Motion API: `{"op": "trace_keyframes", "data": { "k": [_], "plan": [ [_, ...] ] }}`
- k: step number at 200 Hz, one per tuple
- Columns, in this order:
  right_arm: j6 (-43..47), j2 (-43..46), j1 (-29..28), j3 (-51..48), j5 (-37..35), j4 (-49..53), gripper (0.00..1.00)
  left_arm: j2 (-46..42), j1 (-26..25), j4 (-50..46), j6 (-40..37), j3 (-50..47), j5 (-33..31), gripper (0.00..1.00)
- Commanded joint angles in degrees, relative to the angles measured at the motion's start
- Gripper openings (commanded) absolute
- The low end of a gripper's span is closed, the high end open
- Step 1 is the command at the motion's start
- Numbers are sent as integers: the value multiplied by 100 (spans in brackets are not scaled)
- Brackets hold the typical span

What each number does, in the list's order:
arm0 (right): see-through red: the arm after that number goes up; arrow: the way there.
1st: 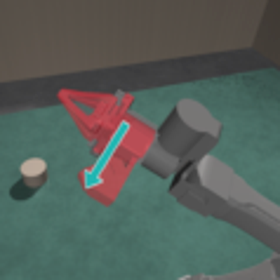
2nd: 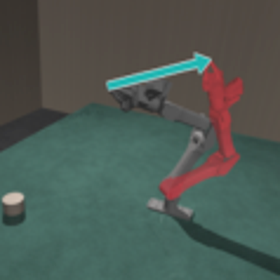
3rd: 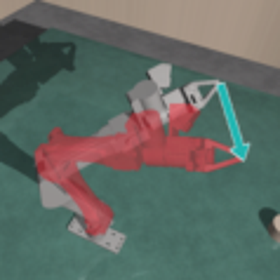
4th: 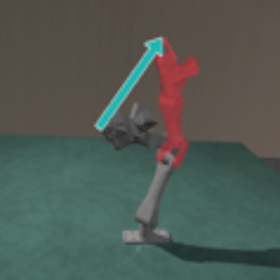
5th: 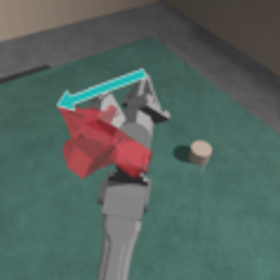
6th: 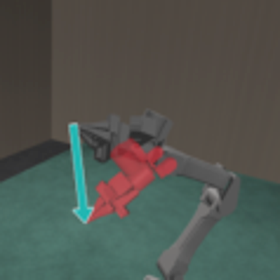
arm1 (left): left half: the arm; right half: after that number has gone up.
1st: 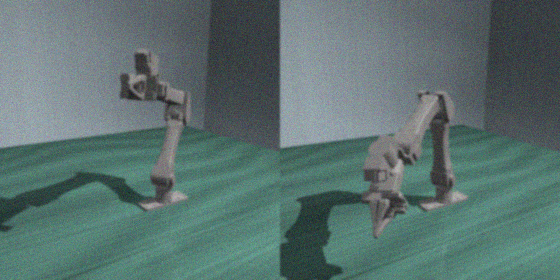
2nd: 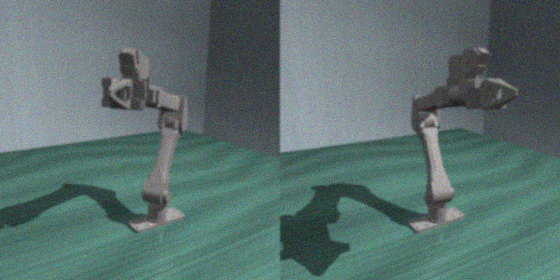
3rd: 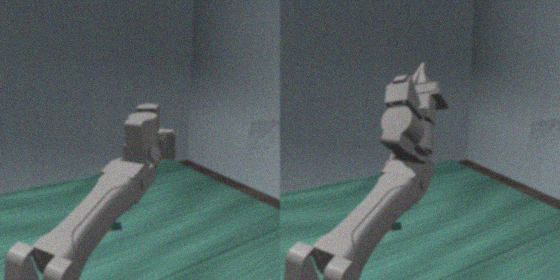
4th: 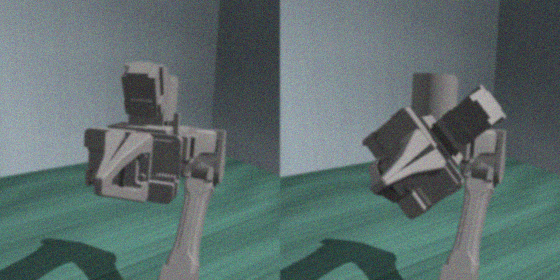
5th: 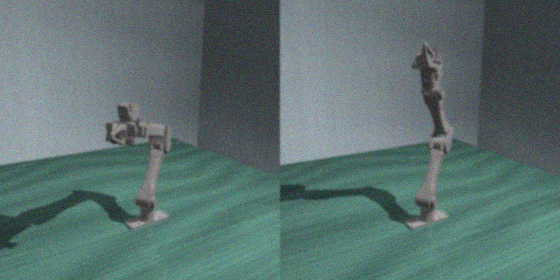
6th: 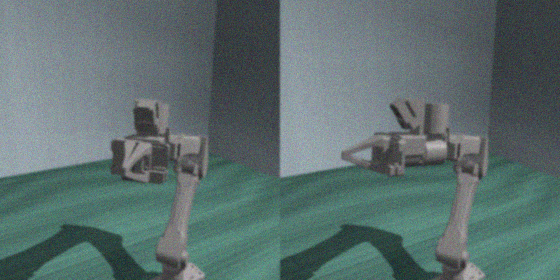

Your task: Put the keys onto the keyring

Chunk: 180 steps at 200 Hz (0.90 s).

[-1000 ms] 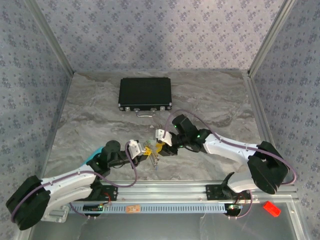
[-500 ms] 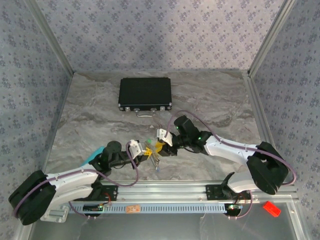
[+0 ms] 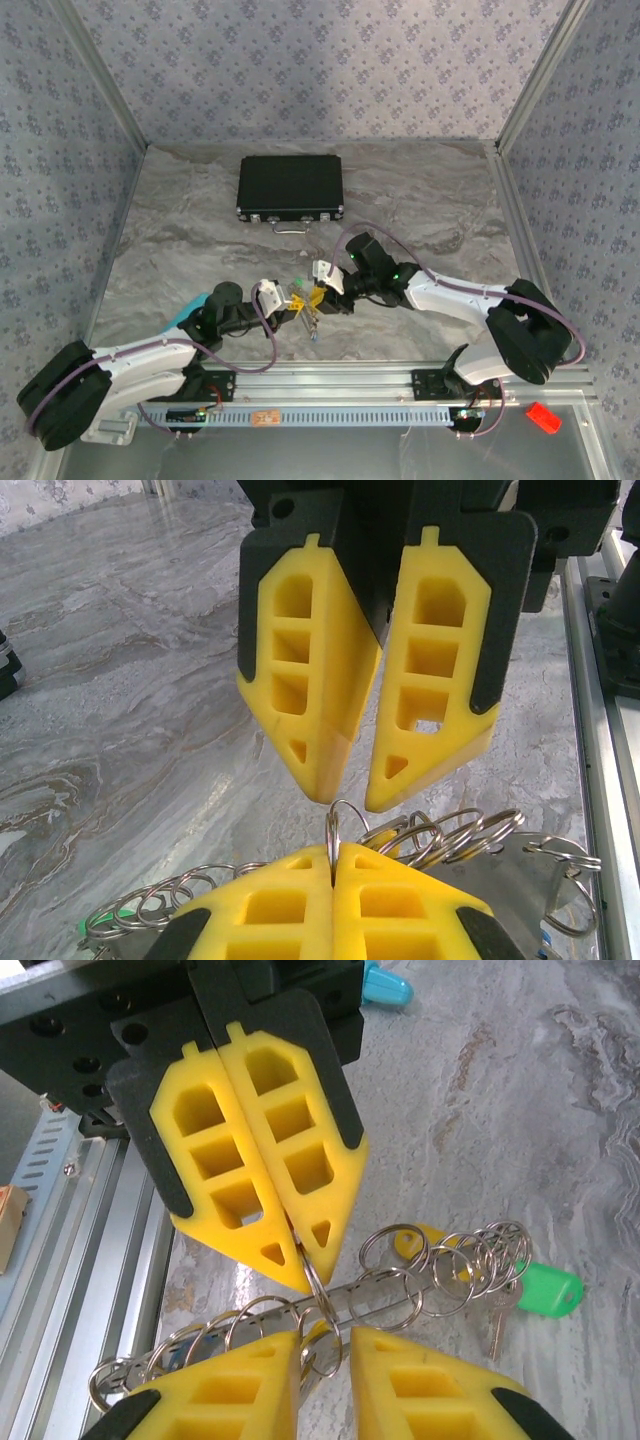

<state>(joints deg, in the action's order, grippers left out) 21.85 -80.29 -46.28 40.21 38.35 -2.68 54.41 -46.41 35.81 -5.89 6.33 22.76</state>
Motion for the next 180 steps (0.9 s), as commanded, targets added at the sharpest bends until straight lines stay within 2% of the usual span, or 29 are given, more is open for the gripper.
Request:
{"op": "trace_keyframes", "data": {
  "k": [1, 33, 64, 106, 119, 155, 180],
  "plan": [
    [23, 29, -49, -44, -27, 169, 20, -102, -3, 233, 58, 61, 148, 0],
    [37, -36, -68, -21, -90, 160, 15, -149, -6, 200, 55, 62, 149, 0],
    [12, -107, -81, 25, -136, 184, 3, -162, -9, 211, 62, 48, 157, 0],
    [-14, -251, -111, 109, -45, 181, 2, -178, -3, 260, 70, 35, 177, 0],
    [-22, -279, -134, 127, -7, 158, 3, -186, -8, 260, 70, 35, 169, 0],
    [-84, -236, -108, 59, 15, 79, 17, -260, -8, 207, 60, 26, 160, 0],
    [-110, -142, -74, 6, 28, 58, 21, -307, -9, 183, 55, 0, 158, 0]
  ]
}}
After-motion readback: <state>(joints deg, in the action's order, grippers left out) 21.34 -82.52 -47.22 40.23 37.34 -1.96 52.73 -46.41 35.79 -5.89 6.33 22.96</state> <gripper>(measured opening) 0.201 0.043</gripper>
